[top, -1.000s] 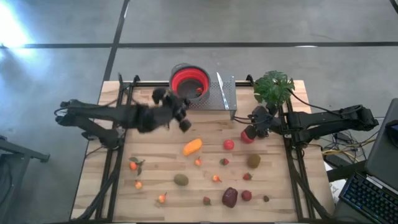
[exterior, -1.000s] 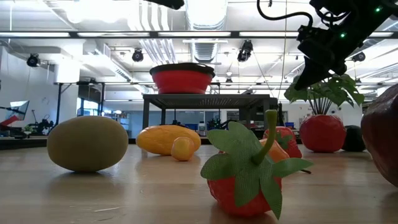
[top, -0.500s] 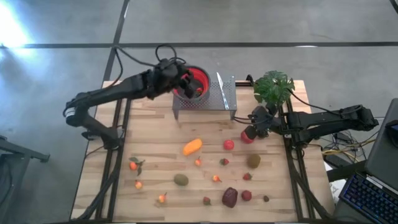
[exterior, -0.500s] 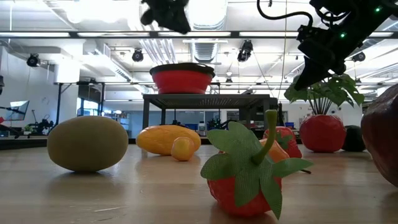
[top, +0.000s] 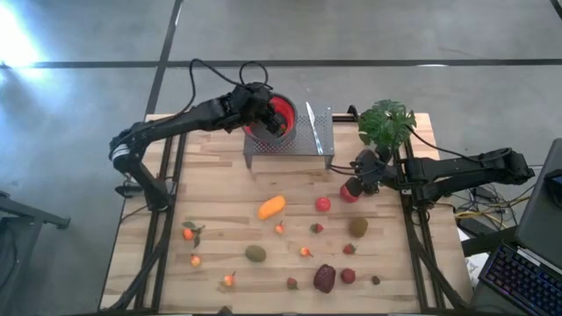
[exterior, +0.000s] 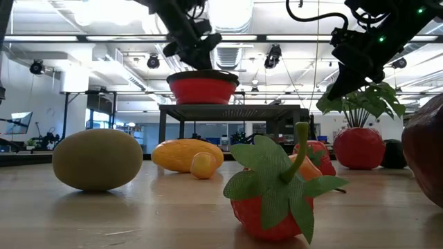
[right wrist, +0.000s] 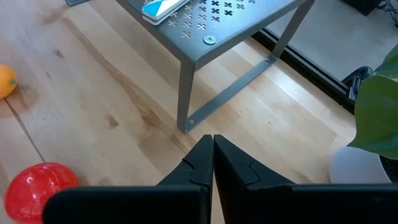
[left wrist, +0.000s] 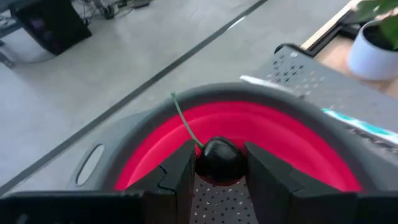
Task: Pick & Place Fruit
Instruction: Put the black grape into the red strainer bowl on the shelf
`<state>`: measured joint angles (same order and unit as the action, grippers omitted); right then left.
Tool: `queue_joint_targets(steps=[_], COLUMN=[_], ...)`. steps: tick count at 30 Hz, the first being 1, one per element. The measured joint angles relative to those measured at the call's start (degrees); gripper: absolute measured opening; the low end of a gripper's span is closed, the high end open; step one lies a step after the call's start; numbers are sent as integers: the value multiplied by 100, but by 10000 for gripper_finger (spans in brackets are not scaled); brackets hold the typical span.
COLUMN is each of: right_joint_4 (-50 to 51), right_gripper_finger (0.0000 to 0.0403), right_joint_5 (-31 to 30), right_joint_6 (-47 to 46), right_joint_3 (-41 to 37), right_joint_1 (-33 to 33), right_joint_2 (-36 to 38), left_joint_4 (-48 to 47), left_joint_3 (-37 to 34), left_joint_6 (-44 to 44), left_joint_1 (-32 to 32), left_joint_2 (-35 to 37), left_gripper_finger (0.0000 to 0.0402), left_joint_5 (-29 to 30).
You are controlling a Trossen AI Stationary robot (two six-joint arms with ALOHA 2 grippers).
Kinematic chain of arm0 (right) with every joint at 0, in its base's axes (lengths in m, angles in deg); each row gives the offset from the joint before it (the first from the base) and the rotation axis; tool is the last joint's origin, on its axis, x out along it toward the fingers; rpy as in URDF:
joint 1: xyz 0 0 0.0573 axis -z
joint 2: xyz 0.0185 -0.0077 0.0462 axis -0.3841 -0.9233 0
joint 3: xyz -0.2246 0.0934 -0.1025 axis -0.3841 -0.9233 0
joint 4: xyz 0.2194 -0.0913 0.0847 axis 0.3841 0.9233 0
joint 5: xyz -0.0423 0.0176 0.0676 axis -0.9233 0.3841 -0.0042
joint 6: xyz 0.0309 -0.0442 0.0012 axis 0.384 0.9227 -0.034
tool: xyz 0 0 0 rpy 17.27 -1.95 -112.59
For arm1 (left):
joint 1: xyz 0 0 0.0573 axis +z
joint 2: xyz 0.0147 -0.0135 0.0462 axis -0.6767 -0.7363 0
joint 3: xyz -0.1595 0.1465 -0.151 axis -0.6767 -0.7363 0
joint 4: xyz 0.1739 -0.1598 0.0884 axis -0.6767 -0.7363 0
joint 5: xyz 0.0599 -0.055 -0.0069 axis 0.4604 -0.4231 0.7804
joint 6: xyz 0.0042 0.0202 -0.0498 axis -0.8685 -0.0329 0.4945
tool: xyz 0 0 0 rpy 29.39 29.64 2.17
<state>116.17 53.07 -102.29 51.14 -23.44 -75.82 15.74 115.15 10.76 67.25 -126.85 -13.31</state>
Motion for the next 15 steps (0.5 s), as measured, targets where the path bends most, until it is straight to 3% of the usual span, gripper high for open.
queue_joint_targets(steps=[15], right_joint_4=[0], right_gripper_finger=[8], right_joint_5=[-1], right_joint_6=[0], right_joint_3=[0], right_joint_1=[0], right_joint_2=[0], left_joint_4=[-224], left_joint_3=[-2], left_joint_6=[-15], left_joint_1=[26], left_joint_2=[-385], left_gripper_finger=[126], left_joint_5=[0])
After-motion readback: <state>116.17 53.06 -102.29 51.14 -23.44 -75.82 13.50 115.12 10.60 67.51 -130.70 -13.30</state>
